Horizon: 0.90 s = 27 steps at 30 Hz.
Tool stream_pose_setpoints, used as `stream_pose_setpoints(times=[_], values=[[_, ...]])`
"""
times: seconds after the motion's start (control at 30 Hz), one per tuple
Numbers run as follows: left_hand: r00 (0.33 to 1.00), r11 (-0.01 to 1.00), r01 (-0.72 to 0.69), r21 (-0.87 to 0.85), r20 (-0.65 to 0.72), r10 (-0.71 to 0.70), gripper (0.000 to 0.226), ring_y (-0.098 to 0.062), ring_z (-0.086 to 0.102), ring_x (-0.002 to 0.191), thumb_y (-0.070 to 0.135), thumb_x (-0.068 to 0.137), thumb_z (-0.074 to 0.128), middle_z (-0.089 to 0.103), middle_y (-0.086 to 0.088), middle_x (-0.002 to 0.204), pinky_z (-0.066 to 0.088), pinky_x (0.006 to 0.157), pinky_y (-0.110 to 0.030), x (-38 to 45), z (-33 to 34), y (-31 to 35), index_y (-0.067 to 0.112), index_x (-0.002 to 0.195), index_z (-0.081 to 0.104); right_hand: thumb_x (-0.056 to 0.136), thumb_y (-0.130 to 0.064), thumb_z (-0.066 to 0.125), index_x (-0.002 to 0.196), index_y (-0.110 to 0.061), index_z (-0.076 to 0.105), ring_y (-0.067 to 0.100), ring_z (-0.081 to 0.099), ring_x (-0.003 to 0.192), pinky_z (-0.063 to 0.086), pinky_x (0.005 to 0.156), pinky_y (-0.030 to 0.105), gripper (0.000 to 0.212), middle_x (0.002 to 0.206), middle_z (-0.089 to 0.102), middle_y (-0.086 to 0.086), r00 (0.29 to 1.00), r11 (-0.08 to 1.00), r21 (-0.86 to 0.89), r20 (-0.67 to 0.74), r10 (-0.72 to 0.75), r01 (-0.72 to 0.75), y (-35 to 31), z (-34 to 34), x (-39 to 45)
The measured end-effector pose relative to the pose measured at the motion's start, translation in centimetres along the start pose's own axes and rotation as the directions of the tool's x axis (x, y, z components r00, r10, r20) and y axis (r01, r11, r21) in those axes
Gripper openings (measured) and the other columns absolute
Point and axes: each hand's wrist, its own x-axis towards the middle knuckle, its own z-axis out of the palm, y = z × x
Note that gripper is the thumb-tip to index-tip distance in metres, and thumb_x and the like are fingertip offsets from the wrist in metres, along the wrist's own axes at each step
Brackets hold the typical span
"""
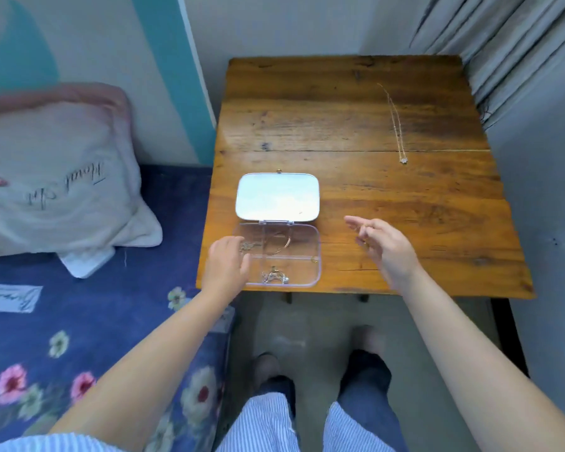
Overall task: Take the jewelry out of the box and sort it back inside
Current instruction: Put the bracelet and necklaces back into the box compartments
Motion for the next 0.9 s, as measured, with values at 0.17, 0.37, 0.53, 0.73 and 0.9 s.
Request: stream_pose_setpoints(times=[0.17,0.37,0.53,0.73,0.9], values=[[0.976,0.984,0.177,-0.023,0.132,-0.173,0.039,-0.035,0.049,0.114,0.012,0.092,0.046,0.051,-0.017,0.129,0.046,0.087,-0.042,0.9,-0.4,-3.3,0.003,0.130,0.041,0.098,0.000,0.019,0.065,-0.015,0.043,0.006,0.067,0.066,0.045,0.062,0.018,0.043,0.056,0.073,-0.005,0.997,0.957,0.291,0.071,-0.008,-0.013,0.2,4.9,0.2],[0.977,0.974,0.125,-0.190,0.197,-0.087,0.026,-0.023,0.049,0.084,0.004,0.089,0.047,0.057,-0.010,0.101,0.046,0.073,-0.037,2.2,1.6,-5.1,0.010,0.113,0.054,0.099,-0.001,0.019,0.068,-0.012,0.044,0.010,0.061,0.049,0.051,0.065,0.030,0.041,0.043,0.062,-0.006,0.998,0.940,0.341,0.054,0.012,-0.030,2.2,6.9,1.5],[0.987,0.968,0.046,-0.247,0.158,-0.007,0.039,-0.020,0.050,0.084,0.009,0.091,0.048,0.057,-0.015,0.114,0.042,0.075,-0.029,2.5,2.7,-6.5,0.007,0.131,0.047,0.097,0.001,0.022,0.066,-0.012,0.044,0.012,0.055,0.047,0.052,0.052,0.022,0.041,0.044,0.060,-0.007,0.999,0.962,0.270,0.014,0.034,-0.036,4.8,7.1,2.1],[0.993,0.949,0.040,-0.314,0.122,-0.001,0.043,-0.017,0.049,0.085,0.013,0.095,0.047,0.055,-0.015,0.117,0.040,0.075,-0.028,2.3,3.8,-7.3,0.010,0.137,0.040,0.095,0.004,0.031,0.065,-0.014,0.047,0.017,0.051,0.064,0.045,0.065,0.025,0.038,0.067,0.054,0.005,0.998,0.968,-0.251,-0.056,0.015,-0.028,7.8,8.0,3.2],[0.995,0.928,0.021,-0.371,0.101,0.018,0.043,-0.017,0.049,0.083,0.014,0.095,0.048,0.054,-0.013,0.114,0.042,0.074,-0.029,2.1,3.9,-7.6,0.013,0.137,0.040,0.092,-0.004,0.043,0.082,0.007,0.057,0.031,0.055,0.082,0.030,0.063,0.028,0.020,0.088,0.064,0.025,0.995,0.637,-0.766,0.101,-0.019,0.090,9.0,8.2,3.6]])
